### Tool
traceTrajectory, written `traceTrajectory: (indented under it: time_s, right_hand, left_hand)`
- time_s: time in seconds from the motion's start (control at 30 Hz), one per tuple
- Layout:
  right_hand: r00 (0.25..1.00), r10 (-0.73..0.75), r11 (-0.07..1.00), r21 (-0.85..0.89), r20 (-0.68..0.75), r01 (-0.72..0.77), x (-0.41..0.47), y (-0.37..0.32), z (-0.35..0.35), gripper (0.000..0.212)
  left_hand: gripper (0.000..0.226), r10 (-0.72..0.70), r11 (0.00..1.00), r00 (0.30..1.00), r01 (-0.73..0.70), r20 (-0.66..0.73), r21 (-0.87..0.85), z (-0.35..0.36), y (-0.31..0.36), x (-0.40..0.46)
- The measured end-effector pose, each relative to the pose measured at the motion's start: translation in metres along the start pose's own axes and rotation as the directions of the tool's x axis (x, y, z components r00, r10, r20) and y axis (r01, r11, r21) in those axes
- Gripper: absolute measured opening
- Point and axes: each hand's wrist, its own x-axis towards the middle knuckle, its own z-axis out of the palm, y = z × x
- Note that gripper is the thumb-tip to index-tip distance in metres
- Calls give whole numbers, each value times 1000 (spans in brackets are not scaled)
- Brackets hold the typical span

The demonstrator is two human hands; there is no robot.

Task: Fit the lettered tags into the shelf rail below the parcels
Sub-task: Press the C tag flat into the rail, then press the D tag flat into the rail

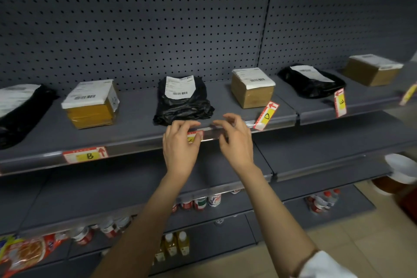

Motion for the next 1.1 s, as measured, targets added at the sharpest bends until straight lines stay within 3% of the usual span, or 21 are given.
traceTrajectory:
  time_s: [0.17, 0.37, 0.47, 0.6, 0.8, 1.0, 1.1]
  right_hand:
    - [994, 11, 996, -86, -105, -20, 21, 35, -32, 47]
    - [999, -27, 989, -149, -42, 20, 40, 89, -63, 45]
    - [998, -12, 994, -113, -63, 5, 45, 111, -73, 40]
    - [995, 37, 999, 14, -96, -35, 51, 140, -85, 18]
    - [999, -3, 974, 226, 34, -5, 52, 154, -92, 9]
    - [991, -93, 951, 303, 94, 60, 48, 147, -85, 7]
    - [993, -107, 977, 192, 53, 94, 50, 154, -84, 7]
  left_hand:
    - [22, 20, 1000, 998, -19, 63, -24, 40, 33, 2]
    - [25, -37, 997, 996, 43, 82, -68, 95, 80, 5]
    - [25, -58, 997, 996, 60, 73, -37, 115, 90, -1]
    - [24, -104, 994, 995, 104, 11, 16, 131, 98, -3]
    - [8, -184, 980, 975, 191, -127, 50, 144, 105, -12]
    - [19, -193, 967, 967, 216, -167, 135, 150, 108, -22]
    - [25, -176, 961, 976, 198, -128, 191, 149, 108, -23]
